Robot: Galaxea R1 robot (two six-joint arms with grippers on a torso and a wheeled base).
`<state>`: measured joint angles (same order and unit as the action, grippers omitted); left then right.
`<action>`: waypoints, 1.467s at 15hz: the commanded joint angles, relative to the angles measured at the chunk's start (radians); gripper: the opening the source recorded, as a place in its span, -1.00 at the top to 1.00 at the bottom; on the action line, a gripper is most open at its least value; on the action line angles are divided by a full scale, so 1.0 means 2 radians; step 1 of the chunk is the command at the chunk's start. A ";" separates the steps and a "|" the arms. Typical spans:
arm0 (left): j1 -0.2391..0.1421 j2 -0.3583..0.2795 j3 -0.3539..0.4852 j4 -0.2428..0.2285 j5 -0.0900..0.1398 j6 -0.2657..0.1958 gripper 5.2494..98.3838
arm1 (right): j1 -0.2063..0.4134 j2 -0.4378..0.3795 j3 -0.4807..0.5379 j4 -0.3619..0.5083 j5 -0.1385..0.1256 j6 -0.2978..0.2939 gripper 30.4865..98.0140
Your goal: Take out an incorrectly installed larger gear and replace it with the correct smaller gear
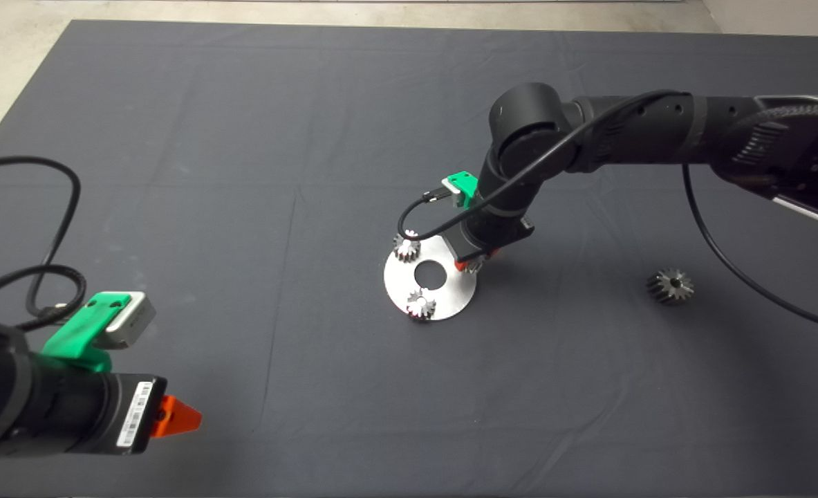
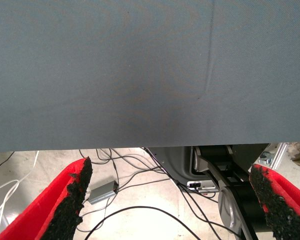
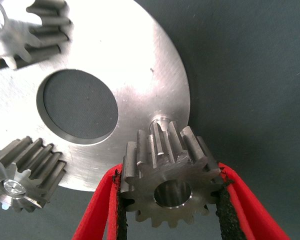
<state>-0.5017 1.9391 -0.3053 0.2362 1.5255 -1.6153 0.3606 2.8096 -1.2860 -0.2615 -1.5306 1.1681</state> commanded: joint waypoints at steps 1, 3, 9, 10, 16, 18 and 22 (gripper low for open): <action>-0.001 -0.003 0.008 0.005 0.022 -0.003 -0.59 | 0.015 0.003 0.001 0.014 -0.017 0.000 0.85; 0.000 -0.003 0.008 0.005 0.022 -0.003 -0.59 | 0.011 0.003 0.005 0.014 -0.016 0.000 0.85; 0.003 -0.002 0.007 0.027 0.021 -0.003 -0.59 | 0.007 0.003 0.000 0.011 -0.017 -0.004 0.85; 0.003 -0.002 0.007 0.027 0.021 -0.003 -0.59 | 0.008 0.005 -0.002 0.011 -0.017 -0.004 0.85; 0.003 -0.001 0.007 0.028 0.020 -0.004 -0.59 | 0.018 0.062 -0.077 0.013 -0.021 -0.010 0.85; 0.003 -0.001 0.006 0.028 0.021 -0.004 -0.59 | 0.017 0.068 -0.081 0.013 -0.021 -0.010 0.85; 0.007 0.000 0.006 0.035 0.021 -0.003 -0.59 | 0.017 0.064 -0.079 0.013 -0.021 -0.010 0.85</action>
<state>-0.4925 1.9391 -0.3053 0.2870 1.5255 -1.6160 0.3713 2.9291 -1.4470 -0.2419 -1.5691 1.1498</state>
